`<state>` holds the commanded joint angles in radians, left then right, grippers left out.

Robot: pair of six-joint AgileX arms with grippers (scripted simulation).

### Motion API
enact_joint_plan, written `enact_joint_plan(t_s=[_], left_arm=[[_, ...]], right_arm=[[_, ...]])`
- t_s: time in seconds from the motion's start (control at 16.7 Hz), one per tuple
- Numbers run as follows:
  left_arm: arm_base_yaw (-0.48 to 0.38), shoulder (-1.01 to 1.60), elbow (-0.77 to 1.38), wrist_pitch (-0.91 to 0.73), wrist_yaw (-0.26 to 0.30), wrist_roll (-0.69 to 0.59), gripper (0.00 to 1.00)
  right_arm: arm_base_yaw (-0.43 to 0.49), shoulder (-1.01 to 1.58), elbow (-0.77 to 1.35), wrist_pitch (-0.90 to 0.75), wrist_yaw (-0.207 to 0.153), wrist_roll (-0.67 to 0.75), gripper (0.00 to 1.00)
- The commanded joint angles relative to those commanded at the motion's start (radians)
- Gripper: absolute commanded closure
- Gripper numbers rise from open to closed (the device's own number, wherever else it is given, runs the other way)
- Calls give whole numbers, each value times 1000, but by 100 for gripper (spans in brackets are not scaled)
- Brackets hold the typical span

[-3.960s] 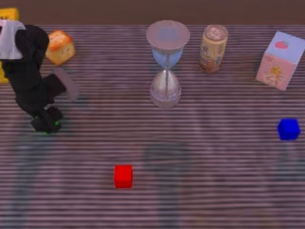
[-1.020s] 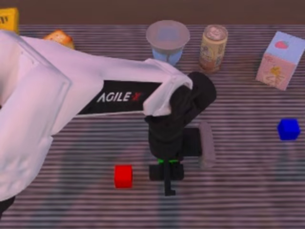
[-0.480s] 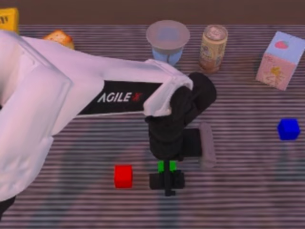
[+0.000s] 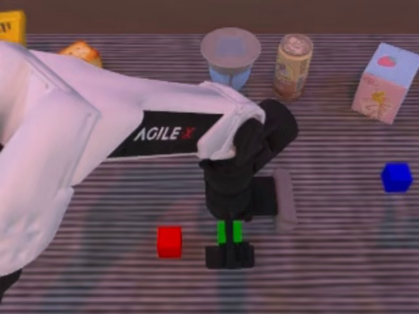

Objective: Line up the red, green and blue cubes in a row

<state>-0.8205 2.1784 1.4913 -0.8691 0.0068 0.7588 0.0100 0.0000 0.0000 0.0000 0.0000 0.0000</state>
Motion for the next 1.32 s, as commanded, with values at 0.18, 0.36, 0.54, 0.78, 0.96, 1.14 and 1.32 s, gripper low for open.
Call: enact_joint_plan(t_s=[0.18,0.36,0.54,0.78,0.96,1.14,1.32], left_arm=[[2,-6,15,-18,0,2,0],[10,-39,72,-112,0,0,0],[18,-78,131,-216,-1,-1,0],[21,-92,147,-239,-1,-2,0],[21,-98,136,-230,-2,-5,0],[69,-191,55,-175,-8,-37,0],[157,-377,-97,-77,-16,-102,0]], right_arm=[[0,0,0,0,0,0,0],[0,0,0,0,0,0,0],[0,0,0,0,0,0,0],[0,0,0,0,0,0,0],[1,10,10,-7,-1,1,0],[8,98,94,-61,-3,7,0],[16,277,248,-162,-3,18,0]])
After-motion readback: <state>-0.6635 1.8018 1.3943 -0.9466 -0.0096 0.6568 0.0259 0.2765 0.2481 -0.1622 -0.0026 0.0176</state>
